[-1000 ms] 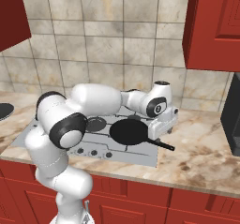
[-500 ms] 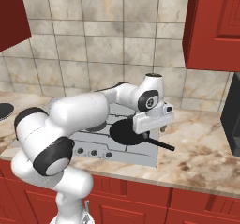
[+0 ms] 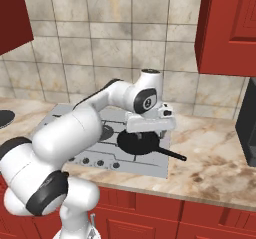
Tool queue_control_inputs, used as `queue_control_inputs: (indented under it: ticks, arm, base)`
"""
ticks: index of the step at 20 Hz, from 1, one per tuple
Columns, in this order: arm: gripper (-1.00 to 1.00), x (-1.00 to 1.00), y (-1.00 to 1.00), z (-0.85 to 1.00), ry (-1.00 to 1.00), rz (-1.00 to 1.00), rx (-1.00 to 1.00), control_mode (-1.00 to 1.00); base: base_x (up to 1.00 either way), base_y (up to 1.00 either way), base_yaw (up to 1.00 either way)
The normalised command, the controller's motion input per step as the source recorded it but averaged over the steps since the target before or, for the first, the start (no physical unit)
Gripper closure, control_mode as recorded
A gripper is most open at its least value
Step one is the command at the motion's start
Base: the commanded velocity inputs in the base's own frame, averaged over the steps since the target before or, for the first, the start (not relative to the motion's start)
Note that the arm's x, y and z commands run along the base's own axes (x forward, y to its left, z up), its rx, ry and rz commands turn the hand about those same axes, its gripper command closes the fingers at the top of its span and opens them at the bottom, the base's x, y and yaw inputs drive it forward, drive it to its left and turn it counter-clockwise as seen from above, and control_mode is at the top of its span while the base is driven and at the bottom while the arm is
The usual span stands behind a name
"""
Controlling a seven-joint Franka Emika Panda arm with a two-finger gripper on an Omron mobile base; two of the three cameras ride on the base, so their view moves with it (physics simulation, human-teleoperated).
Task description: Place both pans onto different burners. Then place the garlic and the steak on different pans.
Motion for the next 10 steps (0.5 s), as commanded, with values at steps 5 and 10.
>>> queue_control_inputs:
  ticks: [5, 10]
  arm:
    - [-1.00, -0.22, 0.46, 0.17, -0.08, -0.34, 0.00, -1.00]
    - [-1.00, -0.35, 0.27, 0.03, -0.07, -0.28, 0.00, -1.00]
  base:
    - [0.00, 0.00, 0.00]
    - [0.00, 0.00, 0.00]
